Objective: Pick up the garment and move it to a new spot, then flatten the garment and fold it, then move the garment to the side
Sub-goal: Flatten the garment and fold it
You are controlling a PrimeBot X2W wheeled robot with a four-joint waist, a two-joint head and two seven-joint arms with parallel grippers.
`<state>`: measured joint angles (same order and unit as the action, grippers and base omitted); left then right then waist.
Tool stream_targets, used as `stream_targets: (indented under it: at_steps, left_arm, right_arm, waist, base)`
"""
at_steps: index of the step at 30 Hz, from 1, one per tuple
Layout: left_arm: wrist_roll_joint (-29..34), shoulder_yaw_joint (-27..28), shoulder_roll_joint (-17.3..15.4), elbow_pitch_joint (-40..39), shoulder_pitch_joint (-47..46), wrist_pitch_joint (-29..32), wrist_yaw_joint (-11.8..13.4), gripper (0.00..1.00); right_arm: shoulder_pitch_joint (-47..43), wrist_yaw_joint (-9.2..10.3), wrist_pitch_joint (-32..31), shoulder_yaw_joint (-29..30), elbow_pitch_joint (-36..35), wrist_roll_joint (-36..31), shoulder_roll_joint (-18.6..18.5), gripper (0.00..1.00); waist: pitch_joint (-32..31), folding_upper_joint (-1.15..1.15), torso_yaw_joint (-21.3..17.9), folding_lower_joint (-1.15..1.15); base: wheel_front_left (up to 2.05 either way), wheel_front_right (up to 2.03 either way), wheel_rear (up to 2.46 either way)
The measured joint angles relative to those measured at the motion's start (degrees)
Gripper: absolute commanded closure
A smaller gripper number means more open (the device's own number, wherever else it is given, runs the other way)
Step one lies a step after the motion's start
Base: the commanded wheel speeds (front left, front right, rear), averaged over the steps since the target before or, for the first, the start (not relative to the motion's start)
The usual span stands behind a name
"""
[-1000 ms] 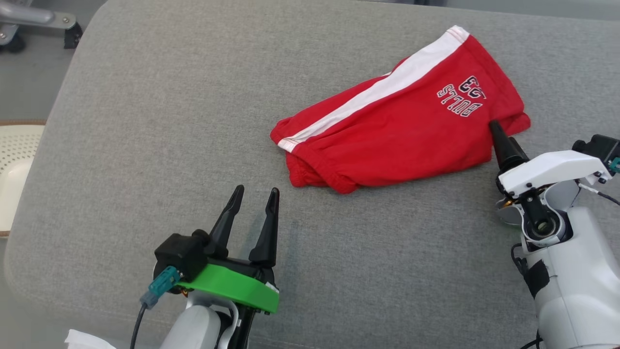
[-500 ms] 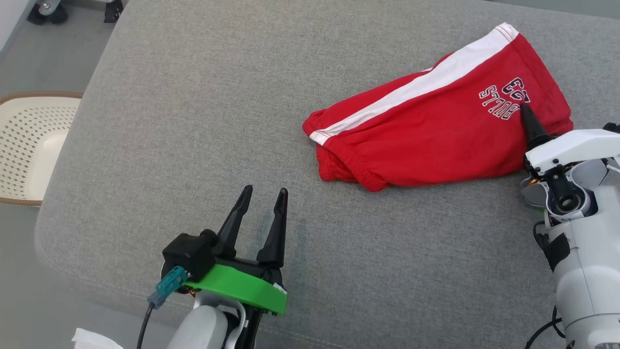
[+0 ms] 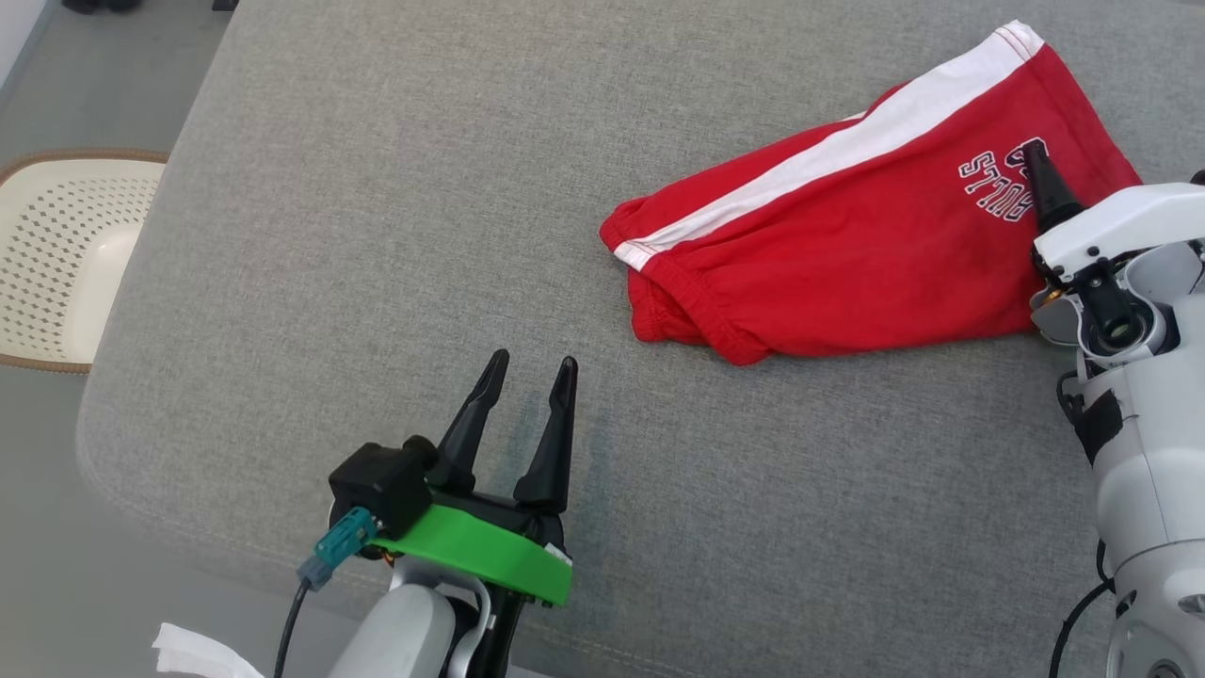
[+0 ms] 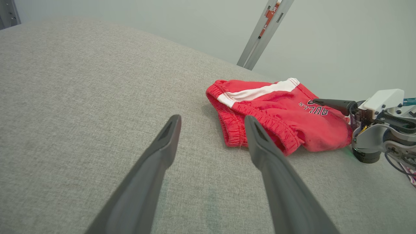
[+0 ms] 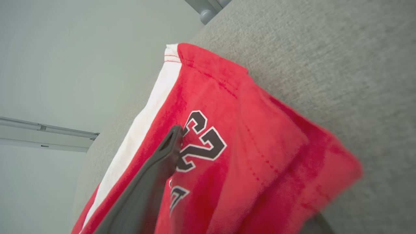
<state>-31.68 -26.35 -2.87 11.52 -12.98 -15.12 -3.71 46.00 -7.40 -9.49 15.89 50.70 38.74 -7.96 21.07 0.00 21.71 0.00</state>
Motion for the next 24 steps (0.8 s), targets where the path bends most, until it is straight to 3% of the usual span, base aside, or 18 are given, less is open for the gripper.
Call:
stream_targets:
  at_steps: [4, 5, 6, 16, 24]
  left_arm:
    - [-0.3, -0.1, 0.0, 0.0, 0.0, 0.0, 0.2, 0.00]
    - [-0.3, -0.1, 0.0, 0.0, 0.0, 0.0, 0.2, 0.00]
    - [-0.3, -0.1, 0.0, 0.0, -0.1, 0.0, 0.2, 0.00]
    - [0.0, 0.3, 0.0, 0.9, -0.1, 0.0, 0.3, 0.00]
    - [1.0, 2.0, 0.0, 1.6, 0.4, 0.0, 0.3, 0.00]
  right_arm:
    - [1.8, 0.00, 0.5, 0.2, 1.5, -1.2, -0.5, 0.01]
    - [2.2, 0.00, 0.5, 0.1, 1.8, -1.3, -0.6, 0.41]
    - [2.5, 0.00, 0.9, 0.1, 2.0, -1.6, -0.7, 1.00]
    - [1.2, -0.13, 5.1, -2.3, 1.9, -1.6, 0.3, 1.00]
    - [-5.3, -0.14, 10.2, -4.2, -3.4, 1.5, 1.6, 1.00]
  waist:
    - [0.6, 0.00, 0.6, 0.00]
    - [0.7, 0.00, 0.7, 0.00]
    - [0.7, 0.00, 0.7, 0.00]
    - [-0.9, 0.00, -0.9, 0.00]
    - [-3.3, 0.00, -3.9, 0.00]
  base:
    - [0.00, 0.00, 0.00]
    - [0.00, 0.00, 0.00]
    - [0.00, 0.00, 0.00]
    - [0.00, 0.00, 0.00]
    - [0.00, 0.00, 0.00]
